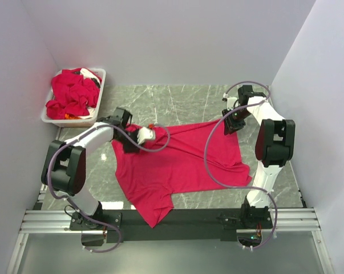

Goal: Fold and stack the t-shirts
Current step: Flatten the tshirt out

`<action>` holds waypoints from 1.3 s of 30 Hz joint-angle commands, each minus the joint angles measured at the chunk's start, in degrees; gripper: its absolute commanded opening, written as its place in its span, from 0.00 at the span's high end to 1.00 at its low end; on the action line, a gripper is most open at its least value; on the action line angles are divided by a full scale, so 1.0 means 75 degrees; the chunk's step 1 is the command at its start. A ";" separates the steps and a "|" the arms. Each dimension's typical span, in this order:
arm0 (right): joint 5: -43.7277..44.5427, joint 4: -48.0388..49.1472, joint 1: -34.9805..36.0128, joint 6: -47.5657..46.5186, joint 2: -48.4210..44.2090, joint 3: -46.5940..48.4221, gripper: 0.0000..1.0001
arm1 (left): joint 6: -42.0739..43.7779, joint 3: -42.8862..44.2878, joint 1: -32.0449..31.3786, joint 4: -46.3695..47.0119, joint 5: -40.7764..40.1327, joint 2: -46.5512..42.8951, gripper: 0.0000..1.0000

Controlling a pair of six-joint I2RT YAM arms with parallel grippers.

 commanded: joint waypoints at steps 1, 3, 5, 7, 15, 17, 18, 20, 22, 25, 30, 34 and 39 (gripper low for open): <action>-0.0044 -0.0121 -0.0023 -0.0144 -0.0257 -0.0011 0.61 | 0.1332 -0.0130 0.0133 -0.1223 -0.0015 -0.0465 0.72; -0.0068 -0.0156 -0.0023 -0.0132 -0.0211 0.0059 0.61 | 0.0900 0.0301 0.0343 -0.1469 0.0369 -0.0442 0.56; -0.0056 -0.0156 -0.0023 -0.0109 -0.0199 0.0188 0.60 | 0.0314 0.0630 0.0518 -0.1355 0.0594 -0.0302 0.54; -0.0056 -0.0109 -0.0023 -0.0086 -0.0187 0.0258 0.60 | -0.0822 0.1041 0.0625 -0.1004 0.0829 -0.0150 0.53; 0.0424 0.0313 -0.0023 0.0078 0.0234 0.0938 0.58 | -0.3929 0.2094 0.0625 0.0592 0.0934 0.1056 0.52; 0.0541 0.0290 -0.0023 0.0114 0.0351 0.1171 0.56 | -0.4141 0.2412 0.0613 0.0499 0.0981 0.1618 0.50; 0.0565 0.0278 -0.0023 0.0114 0.0422 0.1231 0.56 | -0.4223 0.2669 0.0613 0.0440 0.1063 0.1783 0.43; 0.0623 0.0243 -0.0023 0.0137 0.0504 0.1360 0.55 | -0.4341 0.2846 0.0555 0.0358 0.1087 0.2135 0.42; 0.0612 0.0219 -0.0023 0.0114 0.0563 0.1384 0.55 | -0.4411 0.2999 0.0485 0.0334 0.1052 0.2392 0.41; 0.0612 0.0231 -0.0023 0.0090 0.0551 0.1360 0.55 | -0.4435 0.3163 0.0426 0.0230 0.0994 0.2674 0.41; 0.0623 0.0266 -0.0034 0.0067 0.0539 0.1197 0.55 | -0.4388 0.3293 0.0367 -0.0076 0.1052 0.3038 0.43; 0.0623 0.0231 -0.0046 0.0067 0.0528 0.1184 0.55 | -0.4330 0.3362 0.0285 -0.0251 0.0865 0.3283 0.47; 0.0600 0.0161 -0.0081 0.0055 0.0563 0.1290 0.55 | -0.4248 0.3456 0.0227 -0.0474 0.0712 0.3366 0.51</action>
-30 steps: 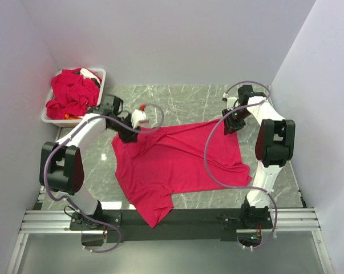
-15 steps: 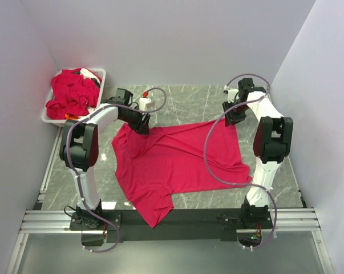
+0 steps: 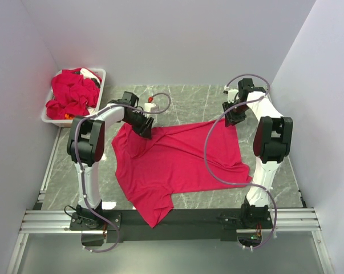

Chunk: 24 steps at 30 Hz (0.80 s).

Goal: Fold and stack the t-shirts
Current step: Flatten the tshirt out

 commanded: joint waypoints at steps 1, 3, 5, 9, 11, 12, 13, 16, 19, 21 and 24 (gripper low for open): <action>0.0035 -0.0006 -0.0087 -0.0018 -0.0014 0.0209 0.55 | 0.0062 0.0358 -0.0068 -0.0288 -0.0023 -0.0037 0.57; 0.0034 -0.0006 -0.0099 -0.0029 0.0009 0.0209 0.57 | 0.0051 0.0499 -0.0068 -0.0300 -0.0057 -0.0072 0.73; 0.0093 0.0064 -0.0111 -0.0018 0.0033 0.0198 0.58 | 0.0109 0.0825 -0.0068 -0.0300 -0.0244 -0.0061 0.89; 0.0070 0.0158 -0.0134 0.0122 0.0126 0.0267 0.59 | 0.0261 0.1856 -0.0068 -0.0136 -0.1110 0.0242 0.99; 0.0035 0.0147 -0.0134 0.0158 0.0162 0.0349 0.59 | 0.0529 0.2673 -0.0068 -0.0007 -0.1601 0.0454 0.99; 0.0046 0.0158 -0.0146 0.0181 0.0173 0.0361 0.59 | 0.0670 0.2934 -0.0068 0.0051 -0.1767 0.0745 0.99; 0.0046 0.0193 -0.0134 0.0205 0.0162 0.0373 0.59 | 0.0741 0.3169 -0.0068 0.0319 -0.1931 0.0887 0.99; 0.0000 0.0182 -0.0134 0.0252 0.0150 0.0443 0.59 | 0.1069 0.4060 -0.0091 0.0859 -0.2587 0.1589 0.99; -0.0082 0.0089 -0.0134 0.0275 0.0185 0.0513 0.59 | 0.1444 0.4565 -0.0173 0.1877 -0.2998 0.2223 0.85; -0.0129 0.0018 -0.0134 0.0275 0.0232 0.0618 0.59 | 0.1703 0.4519 -0.0255 0.2695 -0.3220 0.2480 0.71; -0.0165 -0.0029 -0.0134 0.0298 0.0279 0.0678 0.59 | 0.1622 0.4378 -0.0279 0.3447 -0.3338 0.2541 0.52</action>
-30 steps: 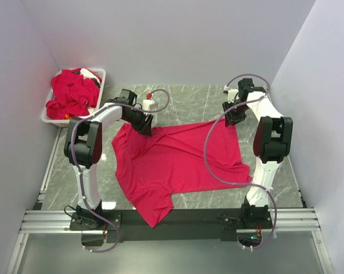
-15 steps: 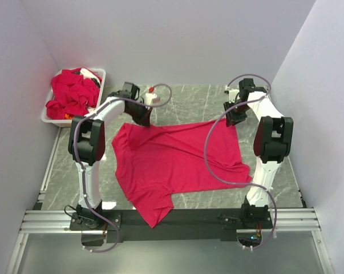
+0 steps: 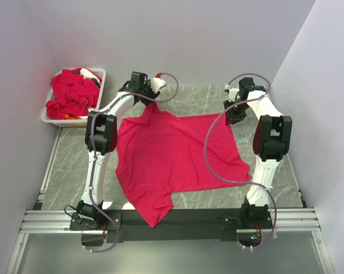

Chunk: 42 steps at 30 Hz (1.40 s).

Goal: Fold and stack the t-shirts
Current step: Flatten the tshirt out

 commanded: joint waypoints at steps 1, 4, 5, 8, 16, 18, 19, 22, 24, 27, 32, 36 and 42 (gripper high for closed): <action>-0.0150 -0.0044 -0.0053 0.0100 0.0028 0.0395 0.59 | 0.0103 0.0048 -0.0098 0.1393 -0.0561 0.0002 0.49; -0.0197 -0.0056 -0.0053 0.0124 -0.0042 0.0337 0.59 | -0.0412 -0.0057 0.0100 0.1381 -0.0551 -0.0430 0.48; -0.0244 -0.0044 -0.0053 0.0147 -0.0077 0.0290 0.59 | -0.0854 -0.0313 0.0183 0.1370 -0.0423 -0.0617 0.45; -0.0291 0.0038 -0.0053 0.0182 -0.0171 0.0138 0.59 | -0.1850 -0.0724 0.0628 0.1042 0.0465 -0.1414 0.26; -0.0279 0.0132 -0.0041 0.0253 -0.0077 0.0172 0.59 | -0.3342 -0.1147 0.1437 -0.0938 0.1851 -0.1861 0.29; -0.0256 0.0155 -0.0029 0.0288 -0.0054 0.0277 0.59 | -0.3635 -0.1627 0.1484 -0.1009 0.2155 -0.1931 0.34; -0.0256 0.0167 -0.0041 0.0300 0.0004 0.0313 0.60 | -0.3706 -0.1779 0.1496 -0.0998 0.2215 -0.1943 0.34; -0.0267 0.0109 -0.0041 0.0346 0.0098 0.0489 0.60 | -0.3952 -0.2260 0.1496 -0.1056 0.2589 -0.1897 0.33; -0.0268 0.0097 -0.0041 0.0347 0.0110 0.0536 0.60 | -0.4116 -0.2308 0.1496 -0.1138 0.2765 -0.1768 0.32; -0.0256 0.0097 -0.0041 0.0347 0.0122 0.0489 0.60 | -0.4280 -0.2331 0.1484 -0.1243 0.3082 -0.1616 0.33; -0.0267 0.0144 -0.0041 0.0370 0.0087 0.0419 0.60 | -0.4386 -0.2355 0.1484 -0.1419 0.3141 -0.1393 0.33; -0.0233 0.0120 -0.0041 0.0347 0.0099 0.0395 0.61 | -0.4363 -0.2425 0.1484 -0.1583 0.3340 -0.1322 0.37; -0.0197 0.0085 -0.0041 0.0323 0.0134 0.0442 0.61 | -0.4398 -0.2402 0.1484 -0.1619 0.3492 -0.1264 0.51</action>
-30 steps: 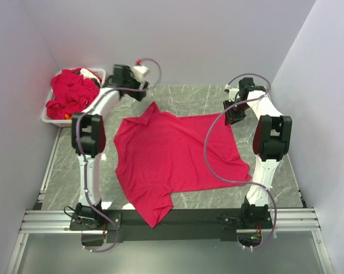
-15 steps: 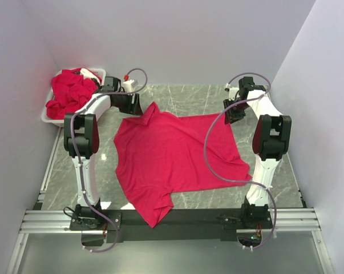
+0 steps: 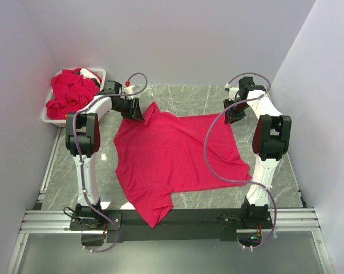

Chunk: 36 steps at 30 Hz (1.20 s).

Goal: Fold and stack the t-shirts
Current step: Flatten the tshirt out

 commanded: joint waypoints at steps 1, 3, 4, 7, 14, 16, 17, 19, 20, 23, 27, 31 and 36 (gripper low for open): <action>-0.0008 0.0071 -0.0038 0.0029 0.0005 0.0253 0.61 | -0.0038 0.0192 0.0007 -0.0051 0.0316 0.0027 0.55; -0.0008 0.0082 -0.0038 0.0041 0.0017 0.0253 0.61 | -0.0062 0.0309 0.0030 0.0019 0.0187 0.0063 0.66; -0.0008 0.0082 -0.0038 0.0041 0.0017 0.0241 0.61 | -0.0062 0.0484 0.0042 0.0031 0.0013 0.0074 0.72; 0.0004 0.0117 -0.0038 0.0076 0.0006 0.0218 0.62 | -0.0015 0.1080 0.0135 0.0032 -0.0374 0.0226 0.92; -0.0008 0.0164 -0.0038 0.0146 0.0053 0.0264 0.63 | 0.0723 0.2910 0.0171 -0.0204 -0.1802 0.1034 1.00; -0.0020 0.0153 -0.0038 0.0146 0.0076 0.0300 0.64 | 0.1154 0.3214 0.0171 -0.0040 -0.2190 0.1140 1.00; -0.0020 0.0153 -0.0038 0.0146 0.0076 0.0311 0.64 | 0.1308 0.3262 0.0148 0.0147 -0.2621 0.1245 1.00; -0.0020 0.0153 -0.0050 0.0169 0.0123 0.0346 0.64 | 0.1763 0.3344 0.0101 0.0347 -0.3057 0.1363 0.99; -0.0008 0.0153 -0.0026 0.0181 0.0146 0.0416 0.64 | 0.1917 0.3345 0.0089 0.0510 -0.3488 0.1468 0.99; 0.0027 0.0141 -0.0003 0.0251 0.0252 0.0557 0.64 | 0.2363 0.3240 0.0089 0.0757 -0.4100 0.1586 0.81; 0.0074 0.0211 0.0079 0.0368 0.0380 0.0838 0.66 | 0.2458 0.2760 0.0135 0.1411 -0.4395 0.1248 0.46; 0.0144 0.0328 0.0220 0.0555 0.0568 0.1119 0.70 | 0.2003 0.2105 0.0194 0.1917 -0.3743 0.0580 0.39; 0.0542 0.0434 0.0617 0.0743 0.1070 0.1657 0.78 | 0.1299 0.1822 0.0194 0.1568 -0.2511 -0.0171 0.44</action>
